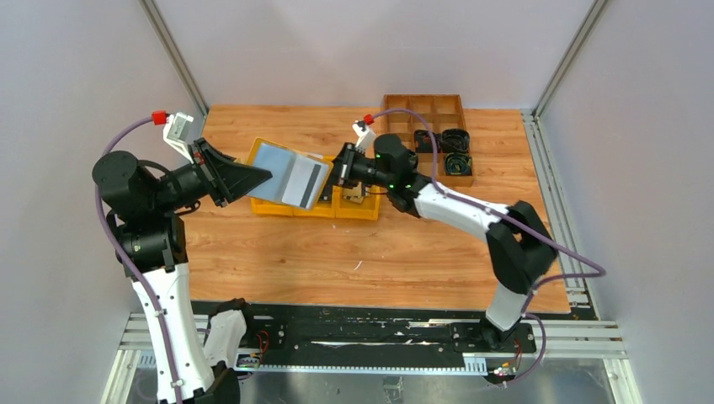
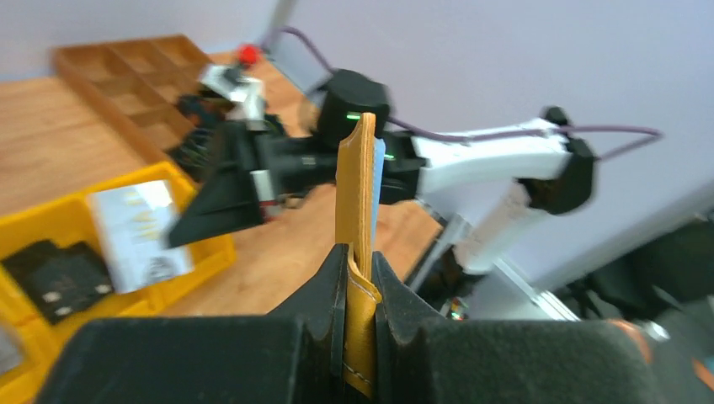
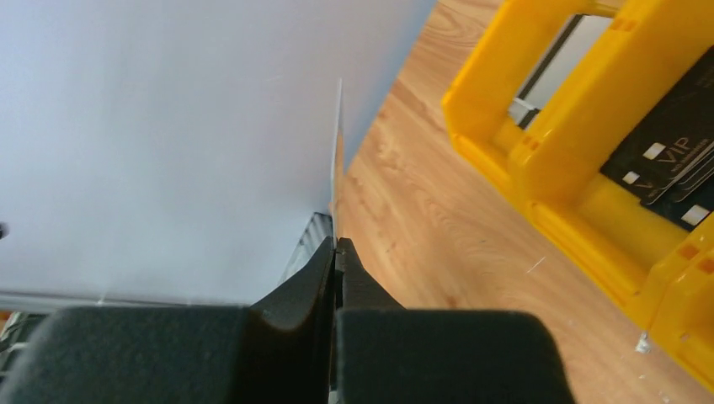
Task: Take the credit cards out of the card holder
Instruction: Place the credit card in the storage box.
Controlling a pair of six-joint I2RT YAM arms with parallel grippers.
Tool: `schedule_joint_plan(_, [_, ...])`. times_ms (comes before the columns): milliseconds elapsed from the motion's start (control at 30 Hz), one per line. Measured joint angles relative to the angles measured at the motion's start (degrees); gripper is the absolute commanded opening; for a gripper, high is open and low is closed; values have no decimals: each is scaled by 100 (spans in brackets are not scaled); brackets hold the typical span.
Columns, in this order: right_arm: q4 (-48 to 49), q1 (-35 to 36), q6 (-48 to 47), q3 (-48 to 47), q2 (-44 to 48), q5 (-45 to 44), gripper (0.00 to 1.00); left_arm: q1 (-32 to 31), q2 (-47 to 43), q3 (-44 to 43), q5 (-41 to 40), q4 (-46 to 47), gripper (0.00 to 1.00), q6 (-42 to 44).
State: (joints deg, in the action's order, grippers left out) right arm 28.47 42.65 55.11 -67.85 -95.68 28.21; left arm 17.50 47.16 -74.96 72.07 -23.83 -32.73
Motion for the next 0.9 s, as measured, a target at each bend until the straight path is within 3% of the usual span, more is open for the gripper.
schedule_joint_plan(100, [-404,160,-229,-748,-782,-238,0,0,26,184,525,501,0,-546])
schedule_joint_plan(400, [-1038,485,-407,-3014,-3126,-660,0,0,-94,-444,1370,-254,0,107])
schedule_joint_plan(767, [-1631,638,-393,-4664,-4575,-1202,0,0,-212,-11,1287,66,0,-122])
schedule_joint_plan(900, [-1746,702,-417,-4966,-4756,-1344,15,0,-214,-9,1279,175,0,-186])
